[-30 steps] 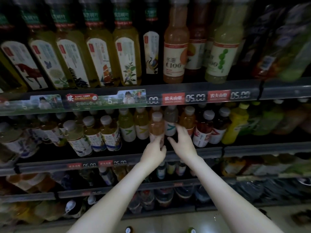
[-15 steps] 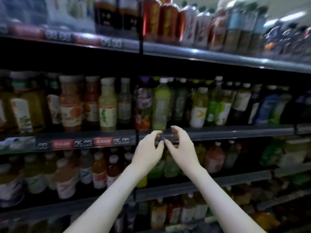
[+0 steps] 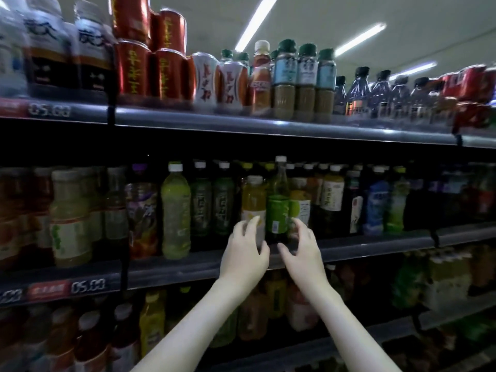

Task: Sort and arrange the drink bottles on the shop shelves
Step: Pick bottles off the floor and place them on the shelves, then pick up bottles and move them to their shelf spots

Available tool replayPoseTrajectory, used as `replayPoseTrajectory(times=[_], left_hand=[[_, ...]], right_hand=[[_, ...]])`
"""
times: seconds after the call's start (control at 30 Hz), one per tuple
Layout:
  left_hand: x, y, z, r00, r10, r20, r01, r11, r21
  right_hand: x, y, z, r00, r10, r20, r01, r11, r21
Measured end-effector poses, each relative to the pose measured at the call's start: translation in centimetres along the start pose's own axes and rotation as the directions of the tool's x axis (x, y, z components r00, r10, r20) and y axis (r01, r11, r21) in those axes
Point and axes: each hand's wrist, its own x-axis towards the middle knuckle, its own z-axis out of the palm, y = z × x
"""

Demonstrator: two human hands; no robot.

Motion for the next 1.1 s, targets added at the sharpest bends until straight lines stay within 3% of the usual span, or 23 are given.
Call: replayPoseTrajectory(times=[0.13,0.27,0.4,0.57,0.67,0.77,0.97,1.03,1.1], left_hand=[[4.4,0.2,4.9,0.993,0.088,-0.084,-0.065,0.967,0.244],[8.8,0.2,9.8,0.974,0.187,-0.129,-0.098,0.857,0.507],[10.6,-0.2,12.9,0.970,0.164,-0.179,-0.030,0.813,0.581],[10.3,-0.6,14.8,0.973,0.131,-0.188,0.017,0.779,0.627],[9.6,-0.3,14.9,0.974,0.089,-0.208,0.051,0.810,0.585],[7.9,0.6,14.9,0.977,0.071,-0.202,0.038,0.871,0.490],[0.7,2.9,14.8,0.986,0.023,-0.165,0.005,0.986,0.167],[-1.2,3.6,14.2,0.980,-0.016,-0.196,0.021,0.999,0.028],[-3.3,3.5,13.0,0.976,-0.022,-0.219,0.011,0.999,-0.049]], right_hand=[[5.0,3.7,-1.3,0.999,0.029,0.045,-0.028,0.999,-0.020],[9.7,6.9,-2.5,0.997,0.054,0.055,-0.055,0.998,0.021],[12.6,9.6,-3.0,0.992,0.074,0.105,-0.084,0.992,0.094],[15.8,10.1,-1.7,0.959,0.068,0.275,-0.133,0.965,0.225],[16.7,10.8,-1.1,0.956,0.058,0.289,-0.126,0.966,0.225],[16.0,11.7,-1.3,0.977,0.017,0.214,-0.077,0.959,0.274],[10.9,11.1,-4.4,0.973,-0.228,-0.038,0.225,0.896,0.384],[8.1,10.2,-5.2,0.962,-0.273,0.006,0.246,0.875,0.416],[4.7,9.6,-5.2,0.962,-0.236,0.135,0.139,0.855,0.499]])
